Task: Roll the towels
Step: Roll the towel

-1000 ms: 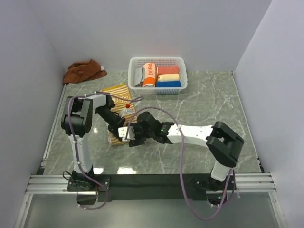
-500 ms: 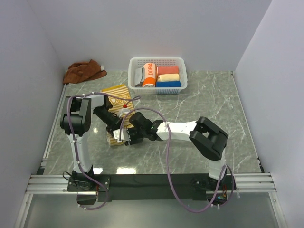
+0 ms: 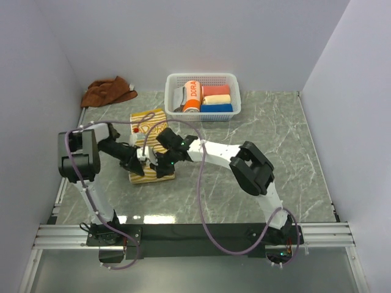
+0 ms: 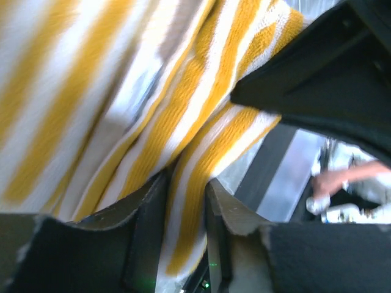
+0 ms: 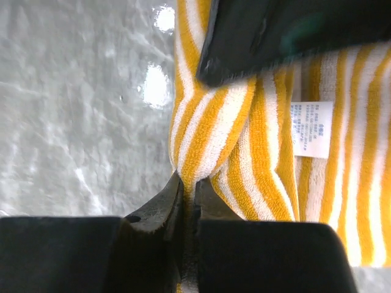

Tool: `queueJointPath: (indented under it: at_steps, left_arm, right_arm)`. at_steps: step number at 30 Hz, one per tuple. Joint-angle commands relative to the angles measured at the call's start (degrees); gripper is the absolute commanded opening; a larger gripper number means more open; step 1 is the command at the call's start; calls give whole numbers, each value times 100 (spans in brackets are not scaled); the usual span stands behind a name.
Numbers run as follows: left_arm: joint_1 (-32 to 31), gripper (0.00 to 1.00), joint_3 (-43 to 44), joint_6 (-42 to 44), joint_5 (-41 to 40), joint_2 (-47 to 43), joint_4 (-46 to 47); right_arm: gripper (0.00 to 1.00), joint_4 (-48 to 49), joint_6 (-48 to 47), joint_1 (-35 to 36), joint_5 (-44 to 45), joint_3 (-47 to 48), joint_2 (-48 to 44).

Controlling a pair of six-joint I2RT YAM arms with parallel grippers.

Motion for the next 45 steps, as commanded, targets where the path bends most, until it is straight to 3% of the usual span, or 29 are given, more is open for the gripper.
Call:
queueJointPath:
  at_steps: [1, 6, 11, 14, 18, 23, 27, 31, 35, 40, 45]
  left_arm:
    - [664, 37, -105, 202, -411, -417, 791]
    - [1438, 40, -166, 176, -191, -751, 835]
    - [1983, 42, -500, 27, -382, -1752, 1422]
    - [2045, 43, -1097, -9, -673, -2552, 2169]
    - [1897, 53, -1843, 675, -788, -3527, 2373]
    - [898, 61, -2837, 2141, -1122, -5276, 2355]
    - [-36, 71, -3698, 2505, -1316, -6586, 2575]
    - [-959, 73, -4147, 2514, -1719, -7483, 2864]
    - [-1723, 73, -4333, 2488, -2054, -7669, 3199]
    - [-2496, 73, -4385, 2268, -2572, -7020, 3969]
    - [-2832, 75, -4736, 2249, -3257, -6518, 5000]
  right_arm:
    - [0, -1713, 620, -235, -754, 529, 510]
    - [0, -2642, 1094, -490, -1377, 1704, 1440]
    - [0, -3216, 1508, -772, -1905, 2472, 2188]
    - [0, -3296, 1806, -825, -2143, 2666, 2400]
    - [0, -3261, 2272, -912, -2363, 2779, 2646]
    - [0, -3524, 2598, -1027, -2530, 3201, 3208]
    - [0, -3657, 2756, -1053, -2478, 3413, 3376]
    - [0, -3560, 2914, -1045, -2477, 3334, 3341]
    - [0, -3481, 3133, -1036, -2346, 3299, 3341]
    - [0, -3428, 3345, -1027, -2424, 3299, 3385]
    - [0, -3437, 3345, -1036, -2389, 3229, 3359]
